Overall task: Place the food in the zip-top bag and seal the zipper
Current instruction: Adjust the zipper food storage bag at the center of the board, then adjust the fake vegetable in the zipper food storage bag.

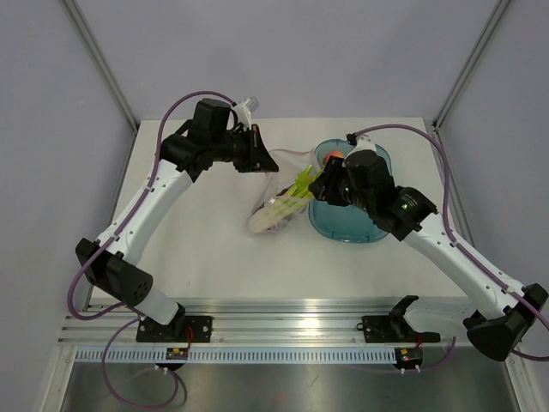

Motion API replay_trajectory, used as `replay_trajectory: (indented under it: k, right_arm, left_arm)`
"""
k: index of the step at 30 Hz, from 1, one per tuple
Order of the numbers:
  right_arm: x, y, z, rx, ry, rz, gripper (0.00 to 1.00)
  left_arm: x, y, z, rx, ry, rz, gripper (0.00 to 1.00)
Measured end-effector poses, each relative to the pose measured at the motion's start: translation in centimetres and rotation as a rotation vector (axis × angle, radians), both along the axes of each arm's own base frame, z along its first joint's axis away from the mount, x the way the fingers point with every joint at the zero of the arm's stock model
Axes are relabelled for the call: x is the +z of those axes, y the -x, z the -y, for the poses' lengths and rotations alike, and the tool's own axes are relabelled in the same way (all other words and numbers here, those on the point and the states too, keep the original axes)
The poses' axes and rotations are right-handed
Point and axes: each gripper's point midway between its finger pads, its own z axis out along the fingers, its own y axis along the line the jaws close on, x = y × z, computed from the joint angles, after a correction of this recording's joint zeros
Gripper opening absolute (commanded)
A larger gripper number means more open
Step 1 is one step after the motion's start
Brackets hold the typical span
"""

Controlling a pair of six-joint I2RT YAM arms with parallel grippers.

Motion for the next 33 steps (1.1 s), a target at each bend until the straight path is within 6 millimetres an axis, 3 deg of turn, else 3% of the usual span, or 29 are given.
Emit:
replay_trajectory:
  k: [6,12,33]
  right_arm:
    - [-0.1,-0.4,0.5,-0.034,0.009,0.007,0.53]
    - [0.2,-0.7,0.8,-0.054,0.016,0.024,0.41]
    - [1.7,-0.4,0.4,-0.024,-0.021,0.06,0.41]
  left_arm:
    - [0.0,0.0,0.0,-0.002,0.001,-0.001,0.0]
    - [0.1,0.1,0.1,-0.009,0.005,-0.003,0.0]
    - [0.0,0.3,0.2,-0.019,0.012,-0.006,0.0]
